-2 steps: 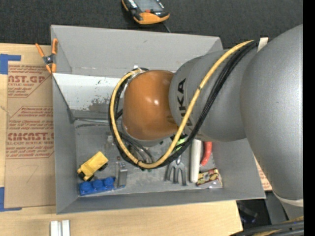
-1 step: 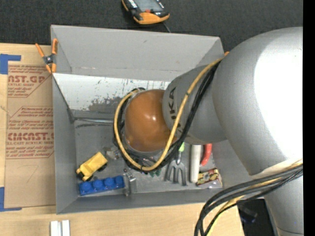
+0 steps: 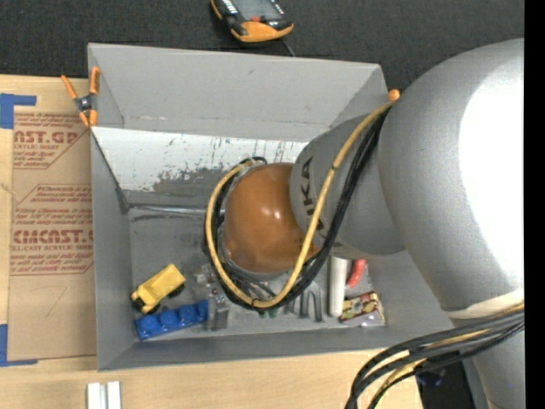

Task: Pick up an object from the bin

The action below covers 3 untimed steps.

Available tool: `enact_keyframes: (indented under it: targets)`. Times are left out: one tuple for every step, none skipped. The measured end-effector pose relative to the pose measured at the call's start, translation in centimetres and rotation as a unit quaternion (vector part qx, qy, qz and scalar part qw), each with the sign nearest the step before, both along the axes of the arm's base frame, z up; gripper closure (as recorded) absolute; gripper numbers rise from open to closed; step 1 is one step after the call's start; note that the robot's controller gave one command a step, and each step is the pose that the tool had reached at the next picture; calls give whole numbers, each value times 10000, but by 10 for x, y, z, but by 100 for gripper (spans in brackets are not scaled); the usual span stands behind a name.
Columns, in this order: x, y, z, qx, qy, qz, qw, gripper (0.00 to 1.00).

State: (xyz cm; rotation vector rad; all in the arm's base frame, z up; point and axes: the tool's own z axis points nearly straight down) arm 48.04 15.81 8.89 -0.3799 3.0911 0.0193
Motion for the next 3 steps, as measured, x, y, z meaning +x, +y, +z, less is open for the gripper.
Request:
enact_keyframes:
  targets:
    - [0, 0, 0, 1, 0, 0, 10000, 100]
    - [2, 0, 2, 1, -3, 54, 10000, 100]
    - [7, 10, 96, -7, 16, 42, 10000, 100]
